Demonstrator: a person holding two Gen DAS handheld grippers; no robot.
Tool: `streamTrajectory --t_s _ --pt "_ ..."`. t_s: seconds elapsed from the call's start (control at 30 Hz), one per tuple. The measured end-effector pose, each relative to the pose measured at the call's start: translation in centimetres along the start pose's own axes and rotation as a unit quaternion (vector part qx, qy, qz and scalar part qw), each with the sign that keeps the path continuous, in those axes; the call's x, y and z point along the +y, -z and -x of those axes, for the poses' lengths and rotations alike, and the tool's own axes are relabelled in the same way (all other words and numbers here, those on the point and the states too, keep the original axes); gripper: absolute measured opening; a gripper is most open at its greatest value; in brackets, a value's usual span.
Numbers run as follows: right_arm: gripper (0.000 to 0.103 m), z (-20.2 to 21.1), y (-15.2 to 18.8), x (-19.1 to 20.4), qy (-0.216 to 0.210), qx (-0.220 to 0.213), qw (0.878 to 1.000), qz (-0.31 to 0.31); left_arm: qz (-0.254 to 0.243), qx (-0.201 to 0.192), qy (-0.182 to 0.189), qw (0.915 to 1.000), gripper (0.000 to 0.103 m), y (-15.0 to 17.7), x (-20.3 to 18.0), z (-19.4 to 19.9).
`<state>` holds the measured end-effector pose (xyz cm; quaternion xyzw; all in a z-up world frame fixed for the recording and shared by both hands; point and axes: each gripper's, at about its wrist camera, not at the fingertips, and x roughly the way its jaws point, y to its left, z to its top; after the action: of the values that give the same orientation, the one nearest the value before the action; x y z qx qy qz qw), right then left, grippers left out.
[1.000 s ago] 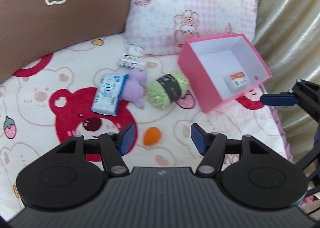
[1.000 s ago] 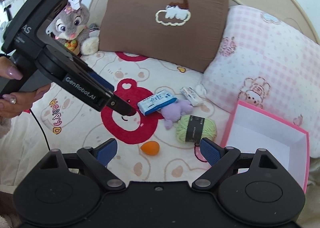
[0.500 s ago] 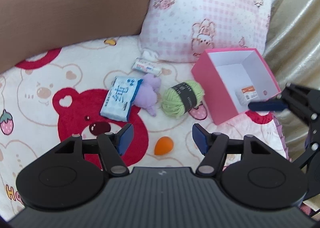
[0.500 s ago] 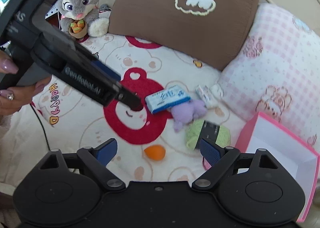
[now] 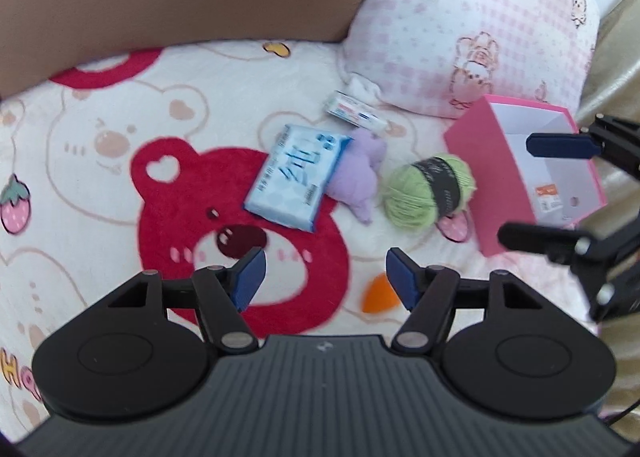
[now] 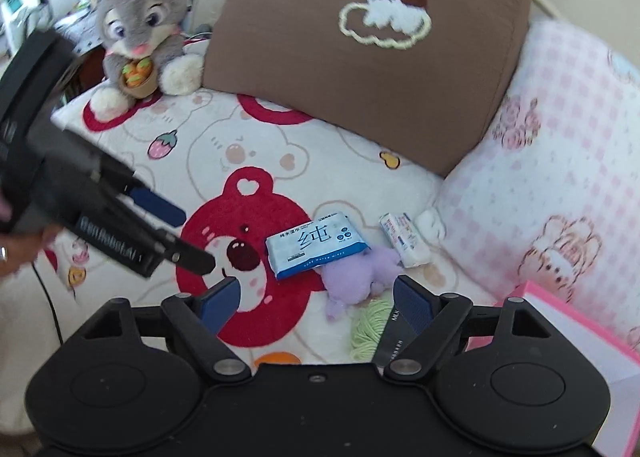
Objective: Organize objects
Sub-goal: 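Withdraw the left gripper and move it toward the wet wipes pack, then lower the left gripper onto the blue-and-white wet wipes pack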
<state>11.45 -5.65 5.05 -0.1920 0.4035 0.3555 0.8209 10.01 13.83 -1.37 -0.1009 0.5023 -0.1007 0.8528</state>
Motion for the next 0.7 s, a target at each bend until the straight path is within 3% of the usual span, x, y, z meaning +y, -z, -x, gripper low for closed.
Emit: streamTrajectory --t_s 0.1,0.27,0.37,0.47,0.7 --pt "0.086 -1.4 -0.7 -0.9 -0.011 0.012 0.999 -0.033 0.001 -0.005 -0.015 0.9999 0.066 0.1 0.3 -0.9" --pt "0.08 -3.8 -1.9 -1.7 -0.025 0.027 0.997 -0.064 0.026 -0.005 0.001 0.9996 0.066 0.3 1.4 -2.5" --pt "0.078 -5.2 -2.6 -2.7 -0.064 0.037 0.991 -0.109 0.044 -0.017 0.021 0.9987 0.066 0.5 2.2 -3.6" --pt "0.078 -6.5 -3.0 -3.6 -0.077 0.037 0.986 -0.144 0.073 -0.018 0.039 0.9964 0.065 0.5 3.3 -5.1" --pt "0.076 -10.6 -4.1 -4.6 -0.059 0.049 0.987 -0.143 0.124 -0.037 0.047 0.9905 0.064 0.9 5.4 -7.7"
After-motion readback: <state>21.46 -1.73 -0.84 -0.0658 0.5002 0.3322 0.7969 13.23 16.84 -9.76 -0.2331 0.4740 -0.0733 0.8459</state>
